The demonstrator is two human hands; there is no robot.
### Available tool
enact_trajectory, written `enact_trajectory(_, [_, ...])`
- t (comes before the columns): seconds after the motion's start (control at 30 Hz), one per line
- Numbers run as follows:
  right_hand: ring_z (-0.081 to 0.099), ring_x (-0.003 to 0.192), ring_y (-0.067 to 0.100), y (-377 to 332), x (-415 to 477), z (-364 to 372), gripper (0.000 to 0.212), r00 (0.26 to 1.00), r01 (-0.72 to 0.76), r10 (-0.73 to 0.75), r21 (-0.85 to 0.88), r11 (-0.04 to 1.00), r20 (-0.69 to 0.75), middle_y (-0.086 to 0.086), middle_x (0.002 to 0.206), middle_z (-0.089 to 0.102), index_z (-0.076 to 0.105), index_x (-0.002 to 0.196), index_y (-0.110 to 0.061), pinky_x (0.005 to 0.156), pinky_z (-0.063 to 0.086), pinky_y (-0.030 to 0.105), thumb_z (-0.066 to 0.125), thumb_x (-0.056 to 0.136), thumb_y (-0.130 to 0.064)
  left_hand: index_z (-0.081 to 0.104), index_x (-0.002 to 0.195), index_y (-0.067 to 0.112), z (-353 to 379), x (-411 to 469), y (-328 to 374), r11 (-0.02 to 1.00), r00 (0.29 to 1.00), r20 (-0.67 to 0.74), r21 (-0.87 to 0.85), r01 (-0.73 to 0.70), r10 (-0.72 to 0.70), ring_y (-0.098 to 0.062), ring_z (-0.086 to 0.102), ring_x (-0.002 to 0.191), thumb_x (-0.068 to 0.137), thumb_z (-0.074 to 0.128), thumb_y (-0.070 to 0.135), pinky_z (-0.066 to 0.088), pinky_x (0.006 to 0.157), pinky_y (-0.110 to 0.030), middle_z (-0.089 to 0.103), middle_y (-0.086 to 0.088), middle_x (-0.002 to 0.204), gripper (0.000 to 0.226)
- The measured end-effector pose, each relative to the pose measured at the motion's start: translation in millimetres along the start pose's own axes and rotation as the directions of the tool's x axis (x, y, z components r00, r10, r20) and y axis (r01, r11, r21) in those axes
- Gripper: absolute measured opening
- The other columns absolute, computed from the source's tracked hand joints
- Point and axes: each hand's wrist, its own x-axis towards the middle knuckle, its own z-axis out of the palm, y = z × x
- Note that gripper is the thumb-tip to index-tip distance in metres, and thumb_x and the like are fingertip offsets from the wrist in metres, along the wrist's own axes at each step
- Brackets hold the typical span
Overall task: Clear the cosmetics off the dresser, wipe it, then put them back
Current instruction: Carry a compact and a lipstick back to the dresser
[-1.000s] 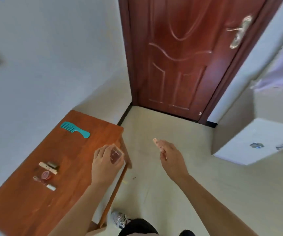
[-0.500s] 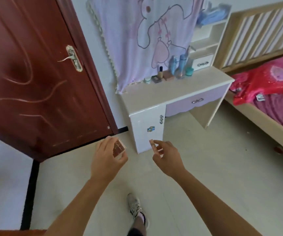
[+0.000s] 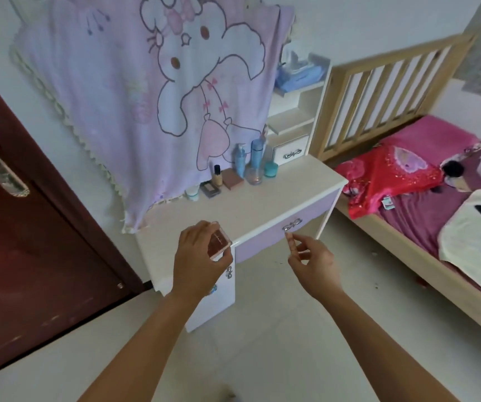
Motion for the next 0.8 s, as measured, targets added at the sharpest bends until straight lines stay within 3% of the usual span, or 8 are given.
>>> enact_trajectory(0.23, [0.062, 0.077, -0.005, 35, 102, -4, 0.026, 0.997, -0.067, 0.068, 0.025, 0.997, -0.040, -0.013, 0.095, 0.061, 0.066, 0.117, -0.038, 0.062, 0.044, 0.006, 0.064, 0.091, -0.035, 0.059, 0.113, 0.020, 80, 94, 7, 0.997, 0.991, 0.117, -0.029, -0.069, 0.072, -0.015, 0.046, 0.107, 0.073, 0.074, 0.028, 0.045, 0.084, -0.021, 0.058, 0.008, 0.113, 0.044])
enact_trajectory(0.4, [0.064, 0.079, -0.002, 62, 207, 9, 0.024, 0.998, -0.062, 0.061, 0.021, 0.998, 0.020, -0.012, 0.093, 0.064, 0.064, 0.115, -0.039, 0.069, 0.050, 0.019, 0.060, 0.092, -0.043, 0.060, 0.109, 0.020, 143, 153, 2, 0.998, 0.988, 0.155, 0.049, -0.025, 0.017, -0.020, 0.049, 0.103, 0.067, 0.078, 0.025, 0.046, 0.087, -0.027, 0.059, 0.004, 0.109, 0.046])
enact_trajectory(0.53, [0.064, 0.081, 0.005, 64, 283, 23, 0.032, 0.992, -0.022, 0.020, 0.009, 1.000, 0.122, -0.008, 0.096, 0.062, 0.065, 0.121, -0.028, 0.079, 0.055, 0.030, 0.064, 0.089, -0.025, 0.056, 0.105, 0.026, 168, 201, -8, 0.988, 0.981, 0.146, 0.102, 0.114, -0.129, -0.017, 0.047, 0.100, 0.067, 0.080, 0.027, 0.047, 0.083, -0.029, 0.058, 0.007, 0.107, 0.045])
enact_trajectory(0.67, [0.063, 0.082, 0.012, 64, 343, 38, 0.030, 0.974, 0.036, -0.035, 0.000, 0.999, 0.222, -0.002, 0.093, 0.061, 0.069, 0.116, -0.017, 0.084, 0.052, 0.031, 0.066, 0.086, -0.017, 0.053, 0.101, 0.029, 187, 241, -20, 0.952, 0.947, 0.113, 0.093, 0.292, -0.301, -0.016, 0.047, 0.096, 0.068, 0.078, 0.028, 0.044, 0.077, -0.025, 0.057, 0.008, 0.102, 0.041])
enact_trajectory(0.8, [0.063, 0.078, 0.010, 60, 377, 68, 0.028, 0.945, 0.066, -0.054, -0.028, 0.997, 0.323, -0.004, 0.089, 0.061, 0.068, 0.114, -0.021, 0.076, 0.045, 0.022, 0.066, 0.086, -0.019, 0.052, 0.095, 0.027, 193, 249, -39, 0.887, 0.885, 0.072, 0.087, 0.453, -0.459, -0.016, 0.045, 0.094, 0.066, 0.079, 0.022, 0.037, 0.070, -0.021, 0.054, 0.008, 0.096, 0.040])
